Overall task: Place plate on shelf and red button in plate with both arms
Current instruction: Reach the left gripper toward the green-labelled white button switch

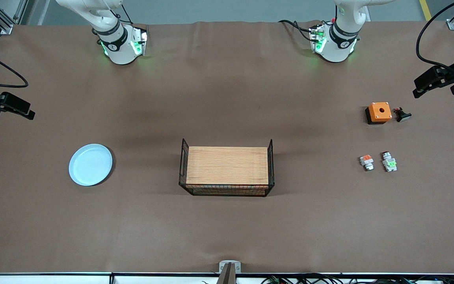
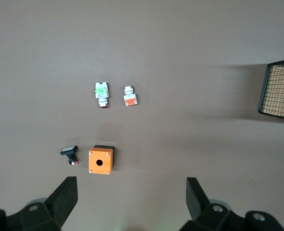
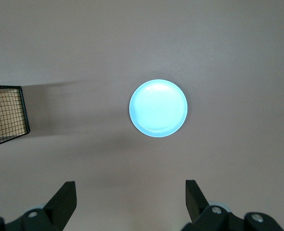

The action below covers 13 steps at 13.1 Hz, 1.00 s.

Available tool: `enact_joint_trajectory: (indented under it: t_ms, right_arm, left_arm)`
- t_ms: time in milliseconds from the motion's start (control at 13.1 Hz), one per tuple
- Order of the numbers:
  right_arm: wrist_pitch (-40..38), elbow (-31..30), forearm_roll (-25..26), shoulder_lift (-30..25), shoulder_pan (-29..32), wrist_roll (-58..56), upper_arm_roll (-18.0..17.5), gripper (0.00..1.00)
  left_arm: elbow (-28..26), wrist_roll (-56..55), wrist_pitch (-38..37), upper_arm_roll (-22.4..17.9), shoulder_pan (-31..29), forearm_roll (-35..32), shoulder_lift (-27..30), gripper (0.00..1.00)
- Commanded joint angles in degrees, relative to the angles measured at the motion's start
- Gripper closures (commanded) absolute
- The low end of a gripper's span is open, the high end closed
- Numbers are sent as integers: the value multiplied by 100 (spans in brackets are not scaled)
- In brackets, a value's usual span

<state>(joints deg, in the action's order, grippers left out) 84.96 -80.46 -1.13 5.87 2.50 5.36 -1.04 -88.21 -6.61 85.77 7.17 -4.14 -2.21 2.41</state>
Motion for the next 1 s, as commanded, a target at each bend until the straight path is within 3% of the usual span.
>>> enact_joint_trajectory:
  t_ms: [0,306,536,689,919]
  right_arm:
    - [-93,162,121,73,-13,-8,-2,0]
    - [-93,162,429,90,5,-17,7,0]
    - [-102,136,779,99,250,-287,-2,0]
    - [-67,101,1017,143,373,-1120,-2,0]
    - [73,83,966,458,716,-1686,-10,0]
  left_arm:
    - [84,125,-61,4,-43,-165,-100,1]
    - [-204,134,245,-49,-480,-209,-495,1]
    - [-1213,134,1665,-40,-920,-209,-627,1]
    - [-1497,125,2335,-40,-1114,-192,-1029,1]
    - [-1875,134,3407,-49,-1377,-200,-1610,1]
